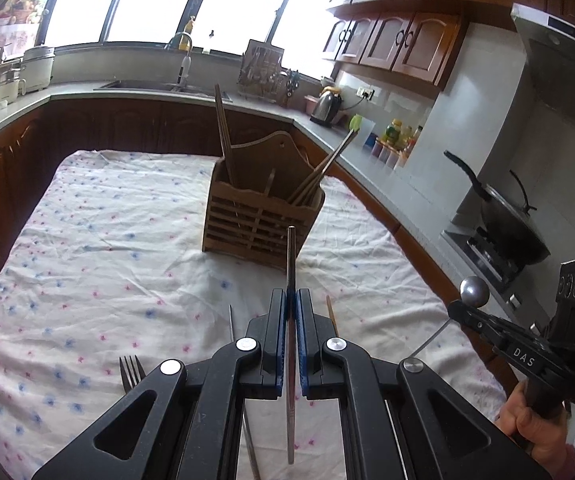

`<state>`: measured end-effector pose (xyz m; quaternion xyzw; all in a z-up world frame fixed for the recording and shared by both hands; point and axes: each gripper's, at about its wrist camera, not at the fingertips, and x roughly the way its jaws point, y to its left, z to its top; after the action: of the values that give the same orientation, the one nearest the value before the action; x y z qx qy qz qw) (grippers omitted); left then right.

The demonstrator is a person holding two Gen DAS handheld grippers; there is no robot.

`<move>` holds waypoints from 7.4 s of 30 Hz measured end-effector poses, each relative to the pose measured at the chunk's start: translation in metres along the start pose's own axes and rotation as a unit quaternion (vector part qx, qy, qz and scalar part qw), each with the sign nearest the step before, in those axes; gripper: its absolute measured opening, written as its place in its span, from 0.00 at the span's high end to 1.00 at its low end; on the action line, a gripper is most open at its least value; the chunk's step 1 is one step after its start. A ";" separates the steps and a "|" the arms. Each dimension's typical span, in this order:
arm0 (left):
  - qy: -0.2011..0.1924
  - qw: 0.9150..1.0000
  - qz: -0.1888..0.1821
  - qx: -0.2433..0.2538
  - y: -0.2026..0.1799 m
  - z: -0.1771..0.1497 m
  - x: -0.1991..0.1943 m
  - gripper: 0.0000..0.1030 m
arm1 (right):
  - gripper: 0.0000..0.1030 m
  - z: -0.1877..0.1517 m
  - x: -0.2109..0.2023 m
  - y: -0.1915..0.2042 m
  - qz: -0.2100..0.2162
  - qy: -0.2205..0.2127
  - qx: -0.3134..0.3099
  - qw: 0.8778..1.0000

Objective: Organize utensils

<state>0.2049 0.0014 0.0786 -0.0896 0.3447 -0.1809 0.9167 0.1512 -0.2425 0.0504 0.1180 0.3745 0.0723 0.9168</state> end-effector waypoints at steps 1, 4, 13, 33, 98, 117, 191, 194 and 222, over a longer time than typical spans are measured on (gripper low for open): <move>-0.005 1.000 0.001 0.000 0.000 0.001 -0.002 0.97 | 0.98 0.002 0.000 0.001 0.000 -0.002 -0.001 1.000; -0.018 1.000 0.003 -0.001 0.002 0.003 -0.009 0.97 | 0.98 0.006 0.000 0.003 0.002 -0.008 -0.005 1.000; -0.050 0.999 0.008 -0.008 0.008 0.008 -0.020 0.97 | 0.98 0.015 0.002 0.007 0.007 -0.018 -0.010 1.000; -0.063 0.997 0.029 -0.017 0.027 0.039 -0.005 0.97 | 0.98 0.049 0.024 0.011 0.011 -0.038 -0.034 0.999; -0.161 0.984 0.076 -0.020 0.078 0.109 0.192 0.96 | 0.98 0.113 0.198 0.016 0.017 0.005 -0.072 0.997; -0.154 0.985 0.077 -0.025 0.077 0.109 0.191 0.96 | 0.93 0.112 0.196 0.012 0.022 0.010 -0.051 0.998; -0.181 0.975 0.122 -0.033 0.018 -0.111 -0.106 0.02 | 0.06 -0.022 -0.046 0.036 0.083 -0.114 -0.041 0.989; -0.213 0.968 0.136 -0.006 -0.005 -0.115 -0.132 0.01 | 0.00 -0.020 -0.080 0.041 0.084 -0.171 -0.052 0.980; -0.187 0.956 0.223 0.040 -0.046 -0.185 -0.102 0.01 | 0.00 -0.119 -0.047 0.039 0.004 -0.196 -0.099 0.976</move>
<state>-0.0019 -0.0082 0.0152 -0.0061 0.1711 0.0341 0.9846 0.0321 -0.1958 0.0103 0.0398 0.1783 0.0877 0.9793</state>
